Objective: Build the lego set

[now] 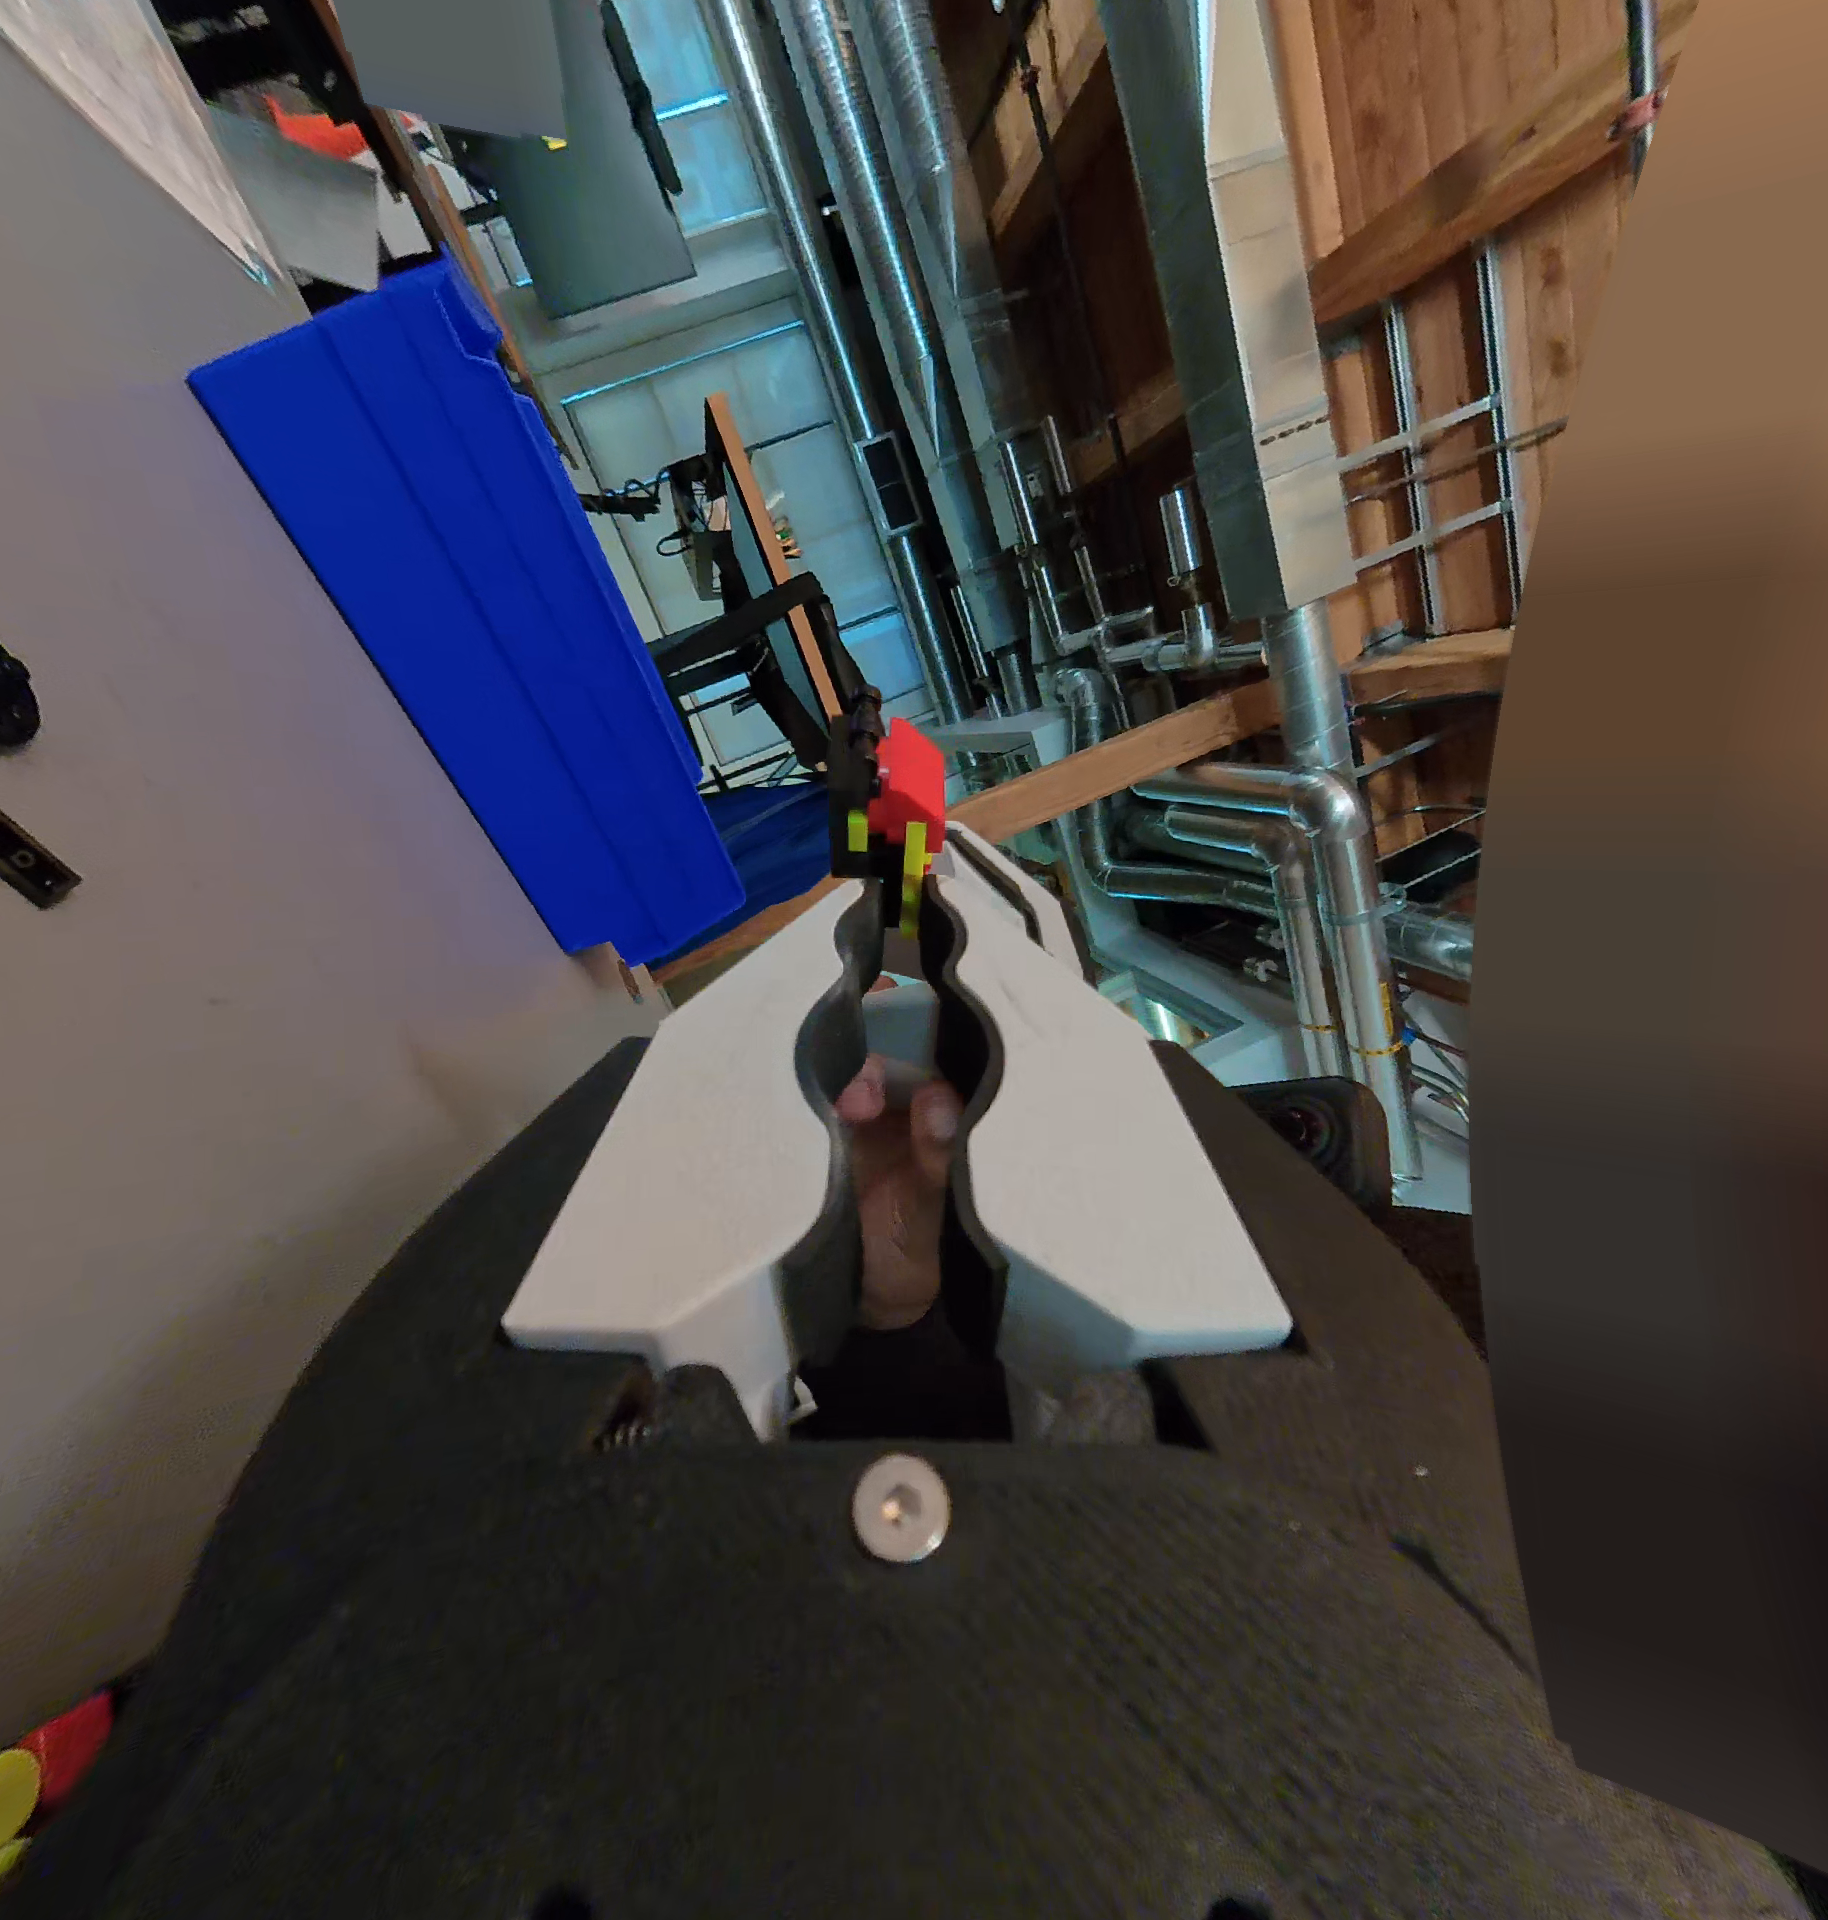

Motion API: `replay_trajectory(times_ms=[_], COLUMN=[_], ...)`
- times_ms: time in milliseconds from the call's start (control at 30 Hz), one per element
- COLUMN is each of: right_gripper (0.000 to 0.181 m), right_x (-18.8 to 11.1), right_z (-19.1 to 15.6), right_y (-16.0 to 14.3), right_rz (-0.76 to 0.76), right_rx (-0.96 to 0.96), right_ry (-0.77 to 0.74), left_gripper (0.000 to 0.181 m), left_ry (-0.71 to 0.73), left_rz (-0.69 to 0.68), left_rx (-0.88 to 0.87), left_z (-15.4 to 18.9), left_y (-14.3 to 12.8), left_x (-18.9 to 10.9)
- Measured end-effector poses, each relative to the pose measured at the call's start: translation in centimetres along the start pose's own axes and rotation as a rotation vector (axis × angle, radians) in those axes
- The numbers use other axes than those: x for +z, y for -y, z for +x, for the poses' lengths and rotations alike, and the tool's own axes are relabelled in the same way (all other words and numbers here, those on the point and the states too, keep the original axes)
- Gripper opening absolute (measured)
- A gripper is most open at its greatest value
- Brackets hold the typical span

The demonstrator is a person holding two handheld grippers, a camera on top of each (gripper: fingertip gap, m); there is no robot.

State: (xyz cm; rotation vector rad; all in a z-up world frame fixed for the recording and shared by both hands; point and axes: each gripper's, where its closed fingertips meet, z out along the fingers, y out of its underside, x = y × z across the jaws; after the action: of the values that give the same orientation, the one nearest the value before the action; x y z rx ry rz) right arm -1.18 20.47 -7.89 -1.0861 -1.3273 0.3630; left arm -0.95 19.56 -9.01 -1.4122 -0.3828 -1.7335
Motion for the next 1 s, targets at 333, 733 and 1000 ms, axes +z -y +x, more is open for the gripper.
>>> replay_trajectory(times_ms=[333, 733, 1000], right_gripper=[0.000, 0.000, 0.000], right_x=[-0.11, -0.29, -0.27], right_z=[-0.33, -0.28, -0.30], right_y=[0.17, 0.19, 0.17], right_rz=[0.025, 0.044, 0.033], right_rx=[0.004, -0.011, -0.029], right_ry=[0.018, 0.026, -0.006], left_gripper=[0.003, 0.004, 0.005], left_ry=[0.006, 0.030, 0.028], left_rz=[0.007, -0.013, 0.000], left_rx=[-0.024, 0.053, 0.035], left_z=[-0.01, 0.38, 0.41], left_y=[0.03, -0.07, -0.09], left_x=[-0.04, 0.03, -0.03])
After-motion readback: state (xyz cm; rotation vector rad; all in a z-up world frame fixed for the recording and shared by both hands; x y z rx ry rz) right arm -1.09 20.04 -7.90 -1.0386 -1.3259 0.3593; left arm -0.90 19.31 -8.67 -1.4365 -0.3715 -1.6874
